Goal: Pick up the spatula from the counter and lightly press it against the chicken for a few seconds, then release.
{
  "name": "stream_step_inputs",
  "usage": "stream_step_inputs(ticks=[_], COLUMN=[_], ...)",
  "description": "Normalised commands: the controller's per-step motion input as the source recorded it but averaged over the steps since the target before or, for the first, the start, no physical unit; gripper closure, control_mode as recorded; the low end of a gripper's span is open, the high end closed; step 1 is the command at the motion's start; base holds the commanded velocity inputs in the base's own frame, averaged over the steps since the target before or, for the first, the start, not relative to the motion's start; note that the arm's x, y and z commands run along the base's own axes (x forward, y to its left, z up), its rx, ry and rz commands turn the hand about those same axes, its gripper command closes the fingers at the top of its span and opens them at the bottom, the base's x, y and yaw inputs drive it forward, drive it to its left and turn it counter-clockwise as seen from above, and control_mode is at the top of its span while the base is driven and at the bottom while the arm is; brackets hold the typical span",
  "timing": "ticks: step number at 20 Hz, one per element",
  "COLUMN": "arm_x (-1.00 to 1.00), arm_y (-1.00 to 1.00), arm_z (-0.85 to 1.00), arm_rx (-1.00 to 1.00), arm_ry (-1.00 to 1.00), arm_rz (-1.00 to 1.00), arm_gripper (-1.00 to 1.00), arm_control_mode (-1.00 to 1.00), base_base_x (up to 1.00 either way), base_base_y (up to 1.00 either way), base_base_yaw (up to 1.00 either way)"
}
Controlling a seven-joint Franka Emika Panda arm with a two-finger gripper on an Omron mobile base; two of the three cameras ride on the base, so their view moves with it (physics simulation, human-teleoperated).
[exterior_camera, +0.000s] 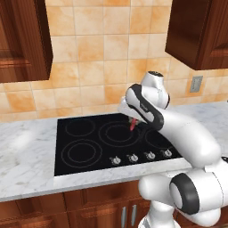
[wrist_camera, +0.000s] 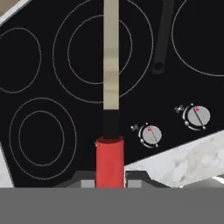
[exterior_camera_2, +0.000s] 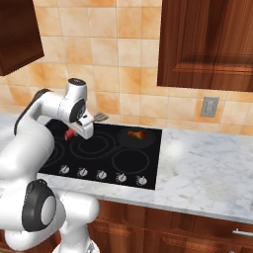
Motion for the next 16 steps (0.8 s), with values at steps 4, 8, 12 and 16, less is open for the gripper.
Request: stream_step_inputs(ticks=[4,8,12,16], arm_x=[-0.22,-0.24,-0.25,-0.09], arm_y=[-0.13,-0.05,-0.15,-0.3], arm_z=[0.03,-0.1,-0.06,0.0], arm_rx=[-0.09,-0.17,-0.11,0.0], arm_ry=[-0.09,-0.16,-0.17,-0.01], arm_rz=[0.15,0.13,0.15,0.16], arm_gripper=[1.0,1.0,1.0,1.0], arm_control_mode=[-1.0,-1.0,-1.0,-1.0], base_base_x=[0.0,0.0,0.0,0.0], base_base_y=[0.0,0.0,0.0,0.0], base_base_yaw=[0.0,0.0,0.0,0.0])
